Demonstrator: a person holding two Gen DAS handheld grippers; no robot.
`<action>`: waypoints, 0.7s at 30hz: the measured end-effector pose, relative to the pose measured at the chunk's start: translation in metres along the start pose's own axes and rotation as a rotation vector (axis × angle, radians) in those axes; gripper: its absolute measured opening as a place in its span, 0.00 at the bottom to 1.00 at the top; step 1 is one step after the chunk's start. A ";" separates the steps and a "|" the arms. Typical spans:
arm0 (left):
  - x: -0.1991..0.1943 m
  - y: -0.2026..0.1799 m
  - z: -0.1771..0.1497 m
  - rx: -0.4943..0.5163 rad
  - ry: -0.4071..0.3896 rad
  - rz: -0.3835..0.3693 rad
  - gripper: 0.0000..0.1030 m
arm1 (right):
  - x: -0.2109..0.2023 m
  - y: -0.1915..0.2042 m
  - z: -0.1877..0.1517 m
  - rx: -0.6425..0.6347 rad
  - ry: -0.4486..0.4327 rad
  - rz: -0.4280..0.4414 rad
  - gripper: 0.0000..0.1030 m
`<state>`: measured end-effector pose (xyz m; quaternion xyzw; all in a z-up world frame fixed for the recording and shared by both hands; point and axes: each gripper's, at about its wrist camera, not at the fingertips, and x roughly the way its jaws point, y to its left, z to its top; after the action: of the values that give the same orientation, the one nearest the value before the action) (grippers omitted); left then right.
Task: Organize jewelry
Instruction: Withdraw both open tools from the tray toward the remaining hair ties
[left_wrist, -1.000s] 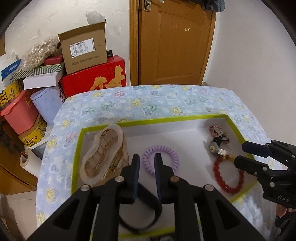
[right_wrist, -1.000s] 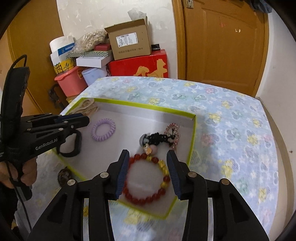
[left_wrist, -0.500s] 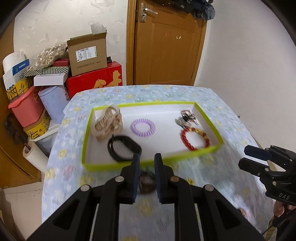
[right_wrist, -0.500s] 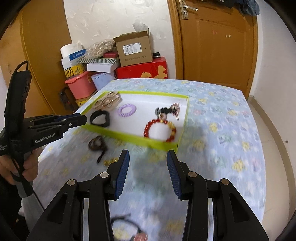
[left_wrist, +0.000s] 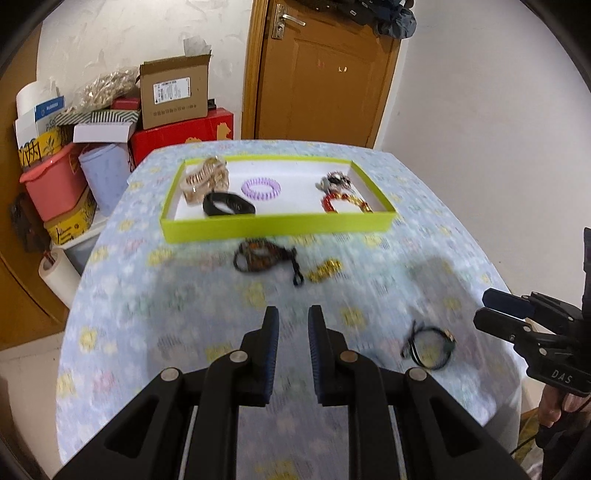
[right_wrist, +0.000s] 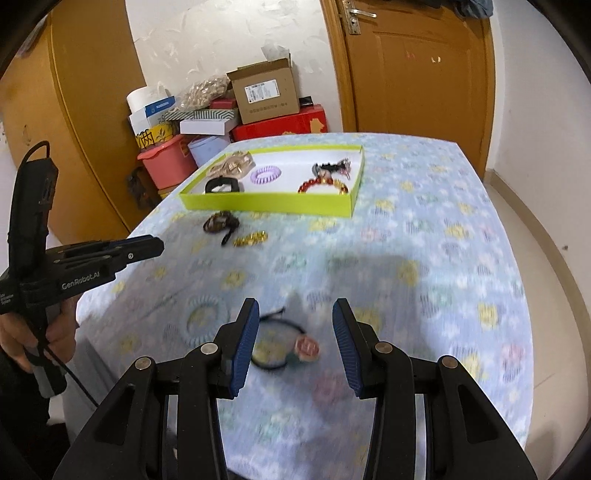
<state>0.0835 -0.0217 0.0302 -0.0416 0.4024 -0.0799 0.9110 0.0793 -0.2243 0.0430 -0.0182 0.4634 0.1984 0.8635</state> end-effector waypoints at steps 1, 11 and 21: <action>-0.002 -0.001 -0.005 -0.001 0.002 -0.003 0.16 | -0.001 0.000 -0.003 0.005 0.002 0.001 0.41; -0.005 -0.011 -0.034 -0.002 0.031 -0.040 0.17 | 0.007 0.006 -0.027 0.021 0.040 -0.006 0.40; 0.012 -0.024 -0.037 0.024 0.063 -0.057 0.26 | 0.023 0.004 -0.024 0.013 0.059 -0.033 0.36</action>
<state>0.0613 -0.0479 0.0002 -0.0395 0.4284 -0.1120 0.8957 0.0705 -0.2185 0.0110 -0.0259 0.4895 0.1804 0.8527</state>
